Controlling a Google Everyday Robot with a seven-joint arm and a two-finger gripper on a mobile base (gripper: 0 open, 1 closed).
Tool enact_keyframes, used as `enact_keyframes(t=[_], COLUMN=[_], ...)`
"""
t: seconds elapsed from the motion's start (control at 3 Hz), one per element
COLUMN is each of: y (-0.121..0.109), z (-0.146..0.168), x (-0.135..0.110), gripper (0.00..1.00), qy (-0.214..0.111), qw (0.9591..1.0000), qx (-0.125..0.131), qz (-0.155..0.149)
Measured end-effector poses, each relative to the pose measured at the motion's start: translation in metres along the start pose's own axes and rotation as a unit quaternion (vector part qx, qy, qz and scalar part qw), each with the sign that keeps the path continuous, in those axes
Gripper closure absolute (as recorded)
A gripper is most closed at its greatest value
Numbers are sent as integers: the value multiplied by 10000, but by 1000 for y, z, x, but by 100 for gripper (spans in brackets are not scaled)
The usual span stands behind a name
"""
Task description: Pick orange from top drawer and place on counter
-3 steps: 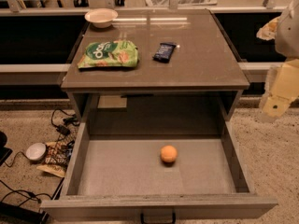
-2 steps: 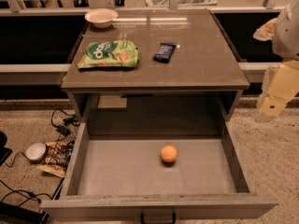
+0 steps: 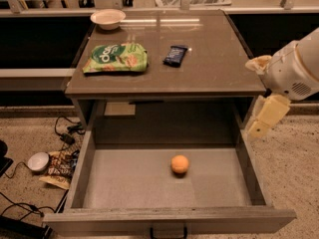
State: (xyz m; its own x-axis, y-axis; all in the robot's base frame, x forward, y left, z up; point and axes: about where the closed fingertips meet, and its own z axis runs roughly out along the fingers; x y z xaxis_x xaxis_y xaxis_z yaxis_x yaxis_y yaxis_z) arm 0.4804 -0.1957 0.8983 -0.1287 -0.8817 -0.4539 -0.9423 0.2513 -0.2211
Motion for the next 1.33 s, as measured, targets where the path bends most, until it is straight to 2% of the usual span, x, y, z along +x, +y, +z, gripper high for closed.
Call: enact_keyframes(t=[0.33,0.67,1.0,1.33], y=[-4,5,5,22], z=[42,66,66,104], x=[1,12,12,19], gripper=[0,0,0,0], qy=[-769,-1262,-1261,-1113], qw=[9970,9914,9915,9935], qx=[56,187,182,-104], qz=[-4,277,271,224])
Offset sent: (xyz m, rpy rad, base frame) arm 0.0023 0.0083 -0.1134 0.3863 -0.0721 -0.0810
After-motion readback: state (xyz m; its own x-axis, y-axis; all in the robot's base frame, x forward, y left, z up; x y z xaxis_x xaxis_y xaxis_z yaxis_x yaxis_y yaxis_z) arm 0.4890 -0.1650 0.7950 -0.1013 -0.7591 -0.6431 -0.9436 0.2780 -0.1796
